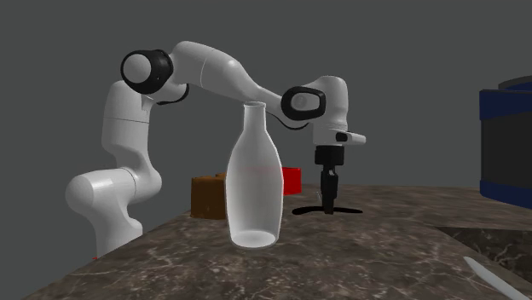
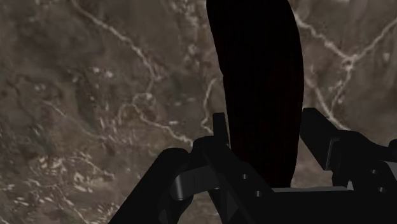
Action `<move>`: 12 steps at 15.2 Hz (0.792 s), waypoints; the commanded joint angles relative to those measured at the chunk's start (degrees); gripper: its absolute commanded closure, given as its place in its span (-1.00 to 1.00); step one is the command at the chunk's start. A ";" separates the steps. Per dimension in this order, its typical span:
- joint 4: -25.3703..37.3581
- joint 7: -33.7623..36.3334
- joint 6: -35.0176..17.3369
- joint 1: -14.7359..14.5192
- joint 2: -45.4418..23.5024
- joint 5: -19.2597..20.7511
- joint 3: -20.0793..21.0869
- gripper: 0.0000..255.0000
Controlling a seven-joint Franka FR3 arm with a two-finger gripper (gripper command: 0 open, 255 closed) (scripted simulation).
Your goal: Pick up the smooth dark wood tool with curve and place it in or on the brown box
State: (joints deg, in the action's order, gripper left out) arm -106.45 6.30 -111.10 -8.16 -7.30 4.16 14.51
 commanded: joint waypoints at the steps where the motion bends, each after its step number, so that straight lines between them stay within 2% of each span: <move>1: -0.01 0.00 -0.01 0.00 0.00 0.00 0.00 1.00; 12: 6.79 -0.57 8.11 0.00 1.39 -0.53 0.09 1.00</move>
State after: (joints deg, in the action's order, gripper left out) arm -100.57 5.86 -103.95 -8.19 -5.94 3.66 14.62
